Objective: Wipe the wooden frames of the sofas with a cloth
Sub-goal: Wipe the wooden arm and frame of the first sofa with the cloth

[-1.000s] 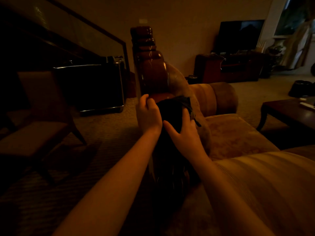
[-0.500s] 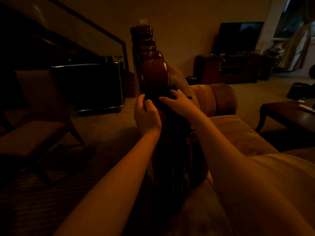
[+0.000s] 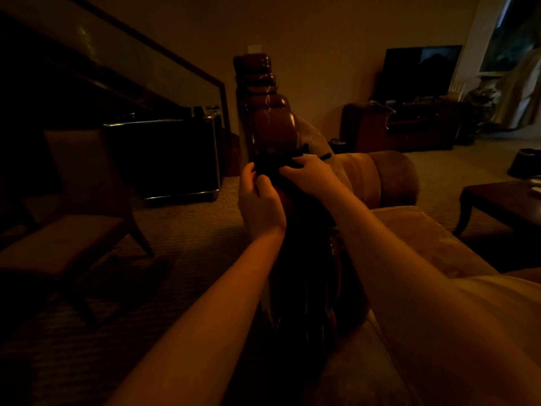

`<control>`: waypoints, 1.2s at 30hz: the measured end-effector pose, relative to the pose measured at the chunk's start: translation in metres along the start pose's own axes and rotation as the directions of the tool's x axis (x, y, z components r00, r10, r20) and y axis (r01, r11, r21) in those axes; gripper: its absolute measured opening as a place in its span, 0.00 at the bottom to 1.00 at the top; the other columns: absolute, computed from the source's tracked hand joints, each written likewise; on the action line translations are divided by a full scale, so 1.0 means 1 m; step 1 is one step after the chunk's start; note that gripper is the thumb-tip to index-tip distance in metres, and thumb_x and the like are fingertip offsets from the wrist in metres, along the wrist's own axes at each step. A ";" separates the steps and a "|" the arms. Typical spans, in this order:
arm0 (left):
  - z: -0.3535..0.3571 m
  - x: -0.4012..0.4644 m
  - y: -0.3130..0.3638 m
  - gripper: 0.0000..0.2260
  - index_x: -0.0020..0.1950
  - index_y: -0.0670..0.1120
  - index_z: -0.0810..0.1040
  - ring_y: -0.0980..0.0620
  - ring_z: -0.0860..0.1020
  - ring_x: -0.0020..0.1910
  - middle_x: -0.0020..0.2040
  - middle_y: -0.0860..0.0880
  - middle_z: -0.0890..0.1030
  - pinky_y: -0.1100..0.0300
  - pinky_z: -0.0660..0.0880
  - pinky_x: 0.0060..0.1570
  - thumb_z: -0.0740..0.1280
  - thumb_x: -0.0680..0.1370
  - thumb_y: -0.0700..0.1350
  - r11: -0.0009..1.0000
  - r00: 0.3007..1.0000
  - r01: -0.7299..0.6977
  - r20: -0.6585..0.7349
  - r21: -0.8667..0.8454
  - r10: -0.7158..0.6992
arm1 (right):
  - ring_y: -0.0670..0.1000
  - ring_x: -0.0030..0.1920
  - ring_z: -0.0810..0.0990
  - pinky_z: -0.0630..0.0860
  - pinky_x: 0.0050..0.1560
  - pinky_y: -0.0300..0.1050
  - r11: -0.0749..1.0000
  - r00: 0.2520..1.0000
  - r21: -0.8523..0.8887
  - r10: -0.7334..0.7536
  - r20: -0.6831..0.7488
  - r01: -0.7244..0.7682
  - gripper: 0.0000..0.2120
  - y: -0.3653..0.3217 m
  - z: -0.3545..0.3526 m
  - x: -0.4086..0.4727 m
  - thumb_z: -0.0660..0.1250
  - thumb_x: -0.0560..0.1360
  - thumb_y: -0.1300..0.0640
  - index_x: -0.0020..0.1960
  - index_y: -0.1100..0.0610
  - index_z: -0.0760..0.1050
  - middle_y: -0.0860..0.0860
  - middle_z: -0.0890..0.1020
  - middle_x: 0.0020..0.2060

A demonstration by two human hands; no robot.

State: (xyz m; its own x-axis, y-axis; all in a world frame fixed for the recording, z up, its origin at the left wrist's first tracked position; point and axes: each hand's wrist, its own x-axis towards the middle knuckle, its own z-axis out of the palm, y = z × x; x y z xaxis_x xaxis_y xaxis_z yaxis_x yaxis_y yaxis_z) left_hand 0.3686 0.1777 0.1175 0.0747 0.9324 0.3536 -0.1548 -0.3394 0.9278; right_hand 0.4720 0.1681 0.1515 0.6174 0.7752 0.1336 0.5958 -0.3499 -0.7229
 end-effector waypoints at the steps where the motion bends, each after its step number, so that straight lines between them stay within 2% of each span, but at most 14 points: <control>1: 0.000 0.000 -0.001 0.21 0.67 0.46 0.71 0.66 0.74 0.46 0.51 0.54 0.76 0.71 0.70 0.45 0.55 0.76 0.50 1.000 1.000 -0.005 0.002 -0.013 0.005 | 0.54 0.55 0.78 0.76 0.57 0.55 0.999 0.999 -0.045 -0.003 0.039 0.005 0.24 -0.002 -0.001 0.009 0.62 0.74 0.40 0.67 0.49 0.70 0.52 0.78 0.58; 3: 0.000 0.001 -0.002 0.27 0.69 0.46 0.69 0.54 0.75 0.57 0.61 0.48 0.75 0.57 0.73 0.56 0.53 0.72 0.53 1.000 1.000 -0.006 0.001 -0.031 0.007 | 0.56 0.60 0.74 0.74 0.60 0.55 0.992 0.998 -0.127 0.004 0.055 0.003 0.27 -0.003 0.001 0.015 0.61 0.74 0.39 0.70 0.49 0.65 0.53 0.74 0.63; 5: -0.001 0.002 0.000 0.28 0.69 0.46 0.68 0.48 0.74 0.59 0.63 0.44 0.74 0.51 0.73 0.57 0.54 0.71 0.53 0.998 1.000 0.003 -0.013 -0.068 -0.003 | 0.57 0.63 0.72 0.71 0.62 0.57 0.980 0.998 -0.196 -0.018 0.063 0.031 0.29 -0.007 0.002 0.006 0.58 0.75 0.38 0.72 0.47 0.62 0.54 0.70 0.67; 8: -0.009 0.005 0.002 0.26 0.67 0.42 0.69 0.47 0.74 0.56 0.62 0.41 0.73 0.53 0.72 0.54 0.56 0.72 0.51 0.975 0.987 0.091 -0.111 -0.202 -0.115 | 0.60 0.71 0.60 0.64 0.65 0.60 0.941 0.994 -0.325 -0.082 0.065 0.099 0.26 -0.010 0.002 -0.035 0.54 0.76 0.36 0.73 0.40 0.58 0.55 0.60 0.73; 10: -0.013 0.004 0.003 0.18 0.66 0.40 0.69 0.44 0.74 0.56 0.62 0.39 0.73 0.53 0.72 0.54 0.58 0.78 0.47 0.941 0.961 0.151 -0.179 -0.304 -0.213 | 0.60 0.75 0.48 0.59 0.66 0.65 0.914 0.987 -0.376 -0.157 0.024 0.154 0.26 -0.006 0.010 -0.074 0.54 0.77 0.36 0.73 0.38 0.55 0.53 0.54 0.75; 12: -0.019 0.004 0.002 0.15 0.66 0.39 0.69 0.42 0.74 0.57 0.61 0.38 0.73 0.54 0.71 0.54 0.56 0.81 0.43 0.918 0.950 0.190 -0.170 -0.349 -0.261 | 0.59 0.75 0.40 0.56 0.67 0.68 0.881 0.975 -0.439 -0.219 -0.047 0.177 0.28 0.002 0.027 -0.112 0.55 0.76 0.37 0.74 0.37 0.51 0.53 0.49 0.76; 14: -0.028 0.006 -0.006 0.16 0.65 0.39 0.70 0.43 0.74 0.55 0.57 0.39 0.75 0.58 0.71 0.49 0.57 0.81 0.45 0.909 0.946 0.219 -0.150 -0.355 -0.287 | 0.61 0.75 0.36 0.55 0.67 0.69 0.856 0.964 -0.490 -0.246 -0.103 0.166 0.30 0.005 0.041 -0.131 0.57 0.76 0.38 0.74 0.38 0.49 0.55 0.47 0.76; 17: -0.042 0.018 -0.018 0.14 0.55 0.44 0.74 0.51 0.73 0.44 0.45 0.48 0.74 0.62 0.68 0.39 0.57 0.77 0.51 0.910 0.930 0.232 -0.195 -0.343 -0.311 | 0.66 0.74 0.37 0.49 0.64 0.76 0.834 0.964 -0.537 -0.231 -0.131 0.127 0.32 -0.005 0.050 -0.119 0.62 0.75 0.41 0.73 0.39 0.50 0.57 0.45 0.76; 20: -0.048 0.031 -0.028 0.11 0.54 0.44 0.73 0.56 0.71 0.39 0.41 0.51 0.72 0.61 0.67 0.37 0.55 0.80 0.48 0.958 0.947 0.210 -0.203 -0.195 -0.249 | 0.69 0.73 0.44 0.46 0.63 0.79 0.655 0.966 -0.744 -0.253 -0.055 0.129 0.29 -0.032 0.058 -0.090 0.64 0.76 0.47 0.73 0.46 0.58 0.61 0.49 0.75; 22: -0.051 0.037 -0.032 0.14 0.55 0.44 0.74 0.55 0.72 0.40 0.42 0.51 0.73 0.59 0.67 0.39 0.54 0.78 0.50 0.969 0.958 0.193 -0.186 -0.152 -0.220 | 0.70 0.73 0.48 0.49 0.64 0.78 0.557 0.980 -0.818 -0.194 0.042 0.145 0.27 -0.051 0.061 -0.066 0.62 0.77 0.48 0.73 0.51 0.61 0.62 0.50 0.75; 24: -0.055 0.046 -0.038 0.14 0.53 0.46 0.73 0.52 0.74 0.45 0.45 0.49 0.75 0.56 0.68 0.44 0.54 0.77 0.52 0.970 0.959 0.199 -0.174 -0.141 -0.222 | 0.70 0.72 0.49 0.51 0.64 0.77 0.520 0.991 -0.844 -0.084 0.100 0.129 0.28 -0.066 0.061 -0.041 0.60 0.78 0.47 0.75 0.54 0.58 0.62 0.49 0.74; 28: -0.061 0.054 -0.042 0.14 0.59 0.40 0.74 0.50 0.72 0.51 0.51 0.45 0.74 0.55 0.67 0.49 0.52 0.82 0.45 0.968 0.957 0.233 -0.157 -0.098 -0.246 | 0.71 0.71 0.49 0.53 0.64 0.77 0.562 0.992 -0.821 0.010 0.125 0.098 0.29 -0.076 0.055 -0.017 0.62 0.77 0.49 0.75 0.54 0.57 0.61 0.49 0.73; 32: -0.053 0.046 -0.037 0.09 0.51 0.44 0.73 0.48 0.73 0.47 0.42 0.48 0.74 0.53 0.68 0.45 0.54 0.81 0.44 0.960 0.959 0.271 -0.066 -0.074 -0.275 | 0.70 0.72 0.49 0.51 0.65 0.76 0.542 0.991 -0.830 -0.046 0.127 0.131 0.29 -0.069 0.053 -0.034 0.61 0.77 0.47 0.75 0.53 0.58 0.62 0.49 0.74; 36: -0.049 0.030 -0.027 0.09 0.47 0.46 0.73 0.51 0.74 0.44 0.43 0.49 0.74 0.52 0.71 0.48 0.54 0.81 0.41 0.974 0.976 0.218 -0.005 -0.060 -0.218 | 0.66 0.74 0.45 0.51 0.65 0.75 0.407 0.971 -0.896 -0.220 0.094 0.179 0.30 -0.048 0.068 -0.075 0.57 0.79 0.47 0.77 0.55 0.51 0.59 0.47 0.75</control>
State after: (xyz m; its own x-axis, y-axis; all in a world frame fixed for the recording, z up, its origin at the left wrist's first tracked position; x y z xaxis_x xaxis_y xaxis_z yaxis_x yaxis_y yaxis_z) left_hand 0.3269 0.2211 0.0974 0.1018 0.9846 0.1419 -0.1934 -0.1203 0.9737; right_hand 0.3623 0.1622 0.1305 0.4202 0.8791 0.2250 0.8130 -0.4749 0.3370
